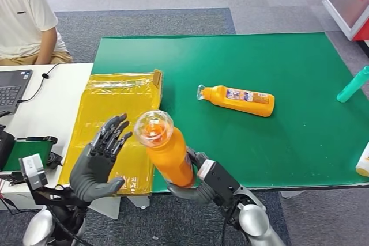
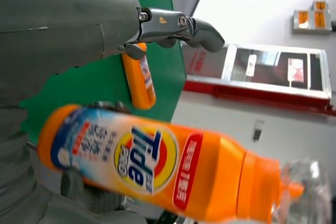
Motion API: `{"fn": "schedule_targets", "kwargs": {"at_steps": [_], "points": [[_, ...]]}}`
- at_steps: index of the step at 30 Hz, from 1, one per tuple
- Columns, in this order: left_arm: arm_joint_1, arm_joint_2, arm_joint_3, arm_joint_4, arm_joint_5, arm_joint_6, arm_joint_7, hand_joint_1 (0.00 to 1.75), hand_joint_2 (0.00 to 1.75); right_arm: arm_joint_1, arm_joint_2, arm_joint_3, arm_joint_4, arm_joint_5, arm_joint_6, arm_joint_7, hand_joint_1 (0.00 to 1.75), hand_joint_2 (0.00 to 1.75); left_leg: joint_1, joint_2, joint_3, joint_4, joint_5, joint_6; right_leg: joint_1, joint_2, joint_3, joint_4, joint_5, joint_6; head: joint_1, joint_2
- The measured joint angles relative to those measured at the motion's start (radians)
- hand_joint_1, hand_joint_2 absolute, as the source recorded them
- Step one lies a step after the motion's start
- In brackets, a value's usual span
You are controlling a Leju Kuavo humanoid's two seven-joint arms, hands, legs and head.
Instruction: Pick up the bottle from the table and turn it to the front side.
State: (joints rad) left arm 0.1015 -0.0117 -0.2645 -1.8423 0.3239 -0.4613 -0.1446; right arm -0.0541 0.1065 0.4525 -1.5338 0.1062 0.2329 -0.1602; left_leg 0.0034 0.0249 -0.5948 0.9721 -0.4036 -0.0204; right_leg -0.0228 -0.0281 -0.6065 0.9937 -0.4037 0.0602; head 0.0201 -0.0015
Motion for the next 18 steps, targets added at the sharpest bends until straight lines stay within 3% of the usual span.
{"fn": "schedule_targets", "kwargs": {"at_steps": [14,18], "points": [[-0.065,-0.031,-0.131,0.041,0.036,0.046,0.059,0.00,1.75,-0.060,0.051,0.029,0.046,0.098,-0.064,0.017,1.75,1.75,0.000,0.000,0.000,0.000,0.001,0.000,0.000,0.000,0.000,0.000,0.000,0.000,0.000,0.000],[-0.073,-0.041,-0.152,0.057,-0.091,0.120,0.051,0.00,1.75,-0.056,0.052,0.041,0.039,0.176,-0.099,0.002,1.75,1.75,0.000,0.000,0.000,0.000,0.001,0.000,0.000,0.000,0.000,0.000,0.000,0.000,0.000,0.000]]}}
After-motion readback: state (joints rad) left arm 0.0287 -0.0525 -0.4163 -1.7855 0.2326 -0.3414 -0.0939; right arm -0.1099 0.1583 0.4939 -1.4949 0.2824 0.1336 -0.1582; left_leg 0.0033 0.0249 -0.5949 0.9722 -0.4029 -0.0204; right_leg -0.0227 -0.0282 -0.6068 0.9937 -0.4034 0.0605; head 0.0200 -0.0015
